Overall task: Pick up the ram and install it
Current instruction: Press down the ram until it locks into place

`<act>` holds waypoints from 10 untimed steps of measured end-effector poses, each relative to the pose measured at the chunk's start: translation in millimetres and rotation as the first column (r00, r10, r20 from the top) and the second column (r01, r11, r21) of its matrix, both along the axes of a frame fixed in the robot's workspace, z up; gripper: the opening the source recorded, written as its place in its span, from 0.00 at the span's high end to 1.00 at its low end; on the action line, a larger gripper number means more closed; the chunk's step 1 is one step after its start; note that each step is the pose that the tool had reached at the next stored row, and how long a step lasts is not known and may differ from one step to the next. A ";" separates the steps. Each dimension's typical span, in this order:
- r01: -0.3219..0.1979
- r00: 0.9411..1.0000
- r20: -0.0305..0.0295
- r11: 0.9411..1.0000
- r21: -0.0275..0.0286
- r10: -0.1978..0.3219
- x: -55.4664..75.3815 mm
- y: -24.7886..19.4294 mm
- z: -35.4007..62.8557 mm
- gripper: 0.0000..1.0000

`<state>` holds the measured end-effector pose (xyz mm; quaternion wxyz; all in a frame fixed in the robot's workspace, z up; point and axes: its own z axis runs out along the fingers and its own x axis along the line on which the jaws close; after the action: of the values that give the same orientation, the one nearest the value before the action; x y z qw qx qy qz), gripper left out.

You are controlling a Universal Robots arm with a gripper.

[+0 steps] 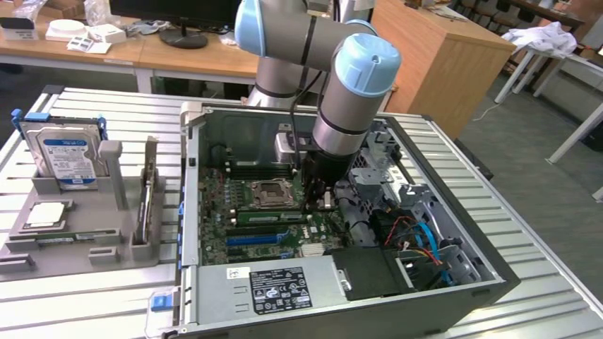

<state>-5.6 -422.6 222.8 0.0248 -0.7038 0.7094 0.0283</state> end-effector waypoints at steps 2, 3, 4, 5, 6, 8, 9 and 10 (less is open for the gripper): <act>0.000 1.000 0.000 1.000 0.000 0.000 0.0 0.0 -0.1 0.89; 0.000 1.000 0.000 1.000 0.000 0.000 0.0 -0.1 -0.3 0.89; 0.000 1.000 0.000 1.000 0.000 0.000 0.0 -0.1 -0.3 0.89; 0.000 1.000 0.000 1.000 0.000 0.000 -0.1 -0.1 -0.3 0.89; 0.000 1.000 0.000 1.000 0.000 0.000 0.0 -0.1 -0.4 0.89; 0.000 1.000 0.000 1.000 0.000 0.000 0.0 0.0 -0.4 0.89; 0.000 1.000 0.000 1.000 0.000 0.000 0.0 0.0 -0.4 0.89; 0.000 1.000 0.000 1.000 0.000 0.000 0.0 0.0 -0.4 0.89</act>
<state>-5.6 -422.6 222.4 0.0248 -0.7037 0.7095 0.0283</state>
